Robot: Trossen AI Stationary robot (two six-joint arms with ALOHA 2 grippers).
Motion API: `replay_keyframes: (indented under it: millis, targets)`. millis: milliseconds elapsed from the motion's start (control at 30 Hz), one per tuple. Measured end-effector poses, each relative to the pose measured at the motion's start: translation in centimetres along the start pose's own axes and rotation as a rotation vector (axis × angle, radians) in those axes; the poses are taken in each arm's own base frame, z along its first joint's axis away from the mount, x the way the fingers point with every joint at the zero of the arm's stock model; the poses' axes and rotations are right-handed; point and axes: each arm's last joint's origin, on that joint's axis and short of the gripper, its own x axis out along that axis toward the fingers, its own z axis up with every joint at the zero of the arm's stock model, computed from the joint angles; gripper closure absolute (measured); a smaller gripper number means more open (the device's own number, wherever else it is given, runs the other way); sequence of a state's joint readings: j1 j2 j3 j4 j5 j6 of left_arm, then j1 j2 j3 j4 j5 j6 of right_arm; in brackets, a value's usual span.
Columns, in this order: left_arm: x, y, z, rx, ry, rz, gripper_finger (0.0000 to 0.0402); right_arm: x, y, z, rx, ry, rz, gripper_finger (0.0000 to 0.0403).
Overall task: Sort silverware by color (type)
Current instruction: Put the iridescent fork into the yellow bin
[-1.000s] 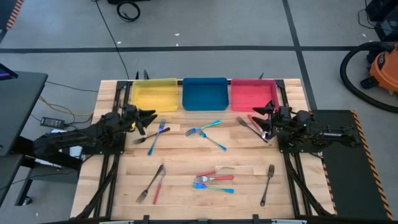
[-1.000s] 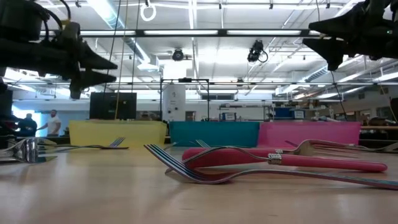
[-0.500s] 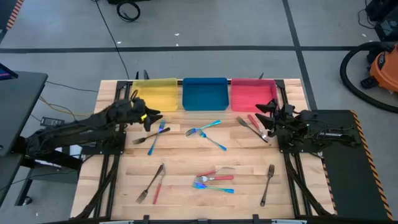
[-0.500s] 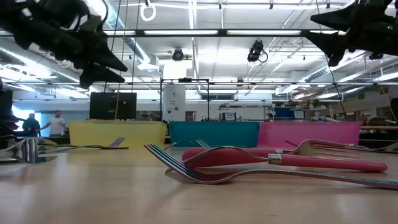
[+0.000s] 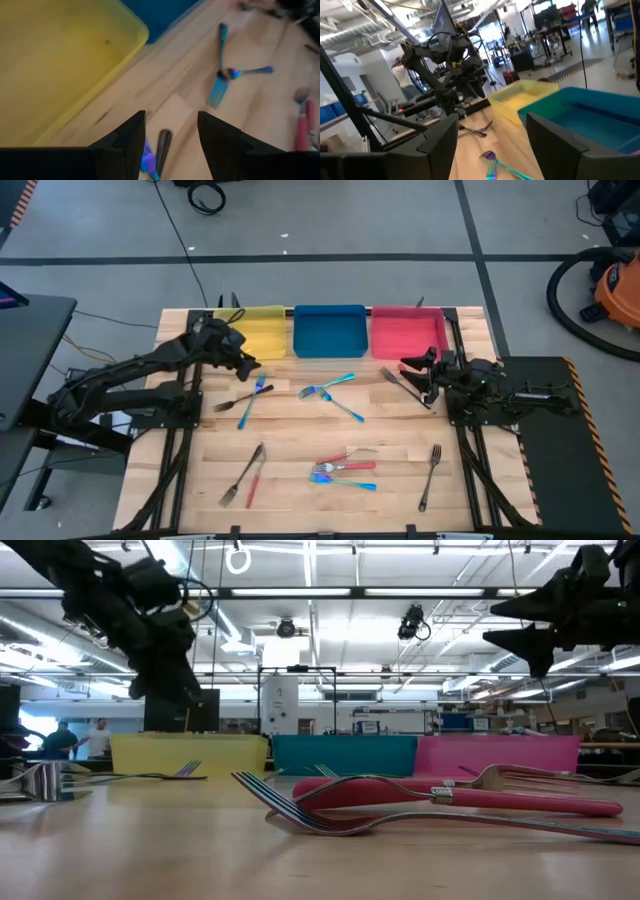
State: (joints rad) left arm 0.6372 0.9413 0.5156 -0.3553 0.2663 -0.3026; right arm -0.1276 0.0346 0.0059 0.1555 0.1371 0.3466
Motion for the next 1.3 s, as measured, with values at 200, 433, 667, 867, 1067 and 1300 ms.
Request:
replay_keyframes:
  millis: [200,433,667,867,1067,1300]
  targets:
    - [1.9,0.7,-0.3,-0.022,0.094,0.030,0.0221,0.1,0.0,-0.2,-0.007,0.022,0.000,0.0161]
    - [3.6,1.3,-0.8,-0.052,0.183,0.050,0.0221,0.2,0.0,-0.2,-0.012,0.026,-0.001,0.0161]
    - [4.9,1.8,-1.2,-0.059,0.231,0.064,0.0221,0.2,0.0,-0.2,-0.020,0.027,-0.001,0.0161]
    - [5.7,2.2,-1.3,-0.067,0.252,0.074,0.0221,0.2,0.0,-0.2,-0.020,0.027,-0.001,0.0161]
    - [5.8,2.5,-1.1,-0.064,0.237,0.080,0.0221,0.2,0.0,-0.2,-0.020,0.027,-0.001,0.0161]
    - [5.8,2.6,-1.0,-0.063,0.232,0.078,0.0221,0.2,0.0,-0.2,-0.020,0.027,-0.001,0.0161]
